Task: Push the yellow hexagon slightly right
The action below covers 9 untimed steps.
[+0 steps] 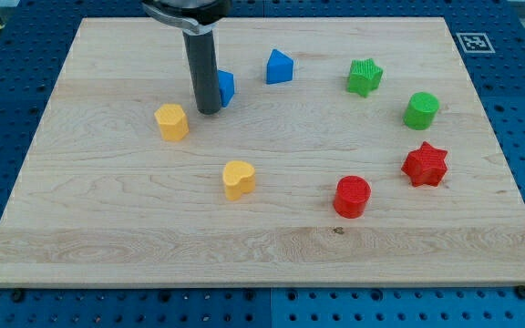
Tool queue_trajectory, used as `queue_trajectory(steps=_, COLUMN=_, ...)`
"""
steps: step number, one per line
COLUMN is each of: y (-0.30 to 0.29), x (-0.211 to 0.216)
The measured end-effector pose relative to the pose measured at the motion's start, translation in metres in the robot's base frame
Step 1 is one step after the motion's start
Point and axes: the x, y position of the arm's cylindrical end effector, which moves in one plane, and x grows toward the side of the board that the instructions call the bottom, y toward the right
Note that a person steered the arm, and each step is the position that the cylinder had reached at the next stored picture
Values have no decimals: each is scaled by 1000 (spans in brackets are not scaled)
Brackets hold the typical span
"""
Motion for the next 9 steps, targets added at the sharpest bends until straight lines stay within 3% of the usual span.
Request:
queue_trajectory(steps=2, y=-1, x=-11)
queue_trajectory(steps=5, y=46, x=32)
queue_trajectory(steps=7, y=46, x=63)
queue_trajectory(steps=9, y=44, x=67)
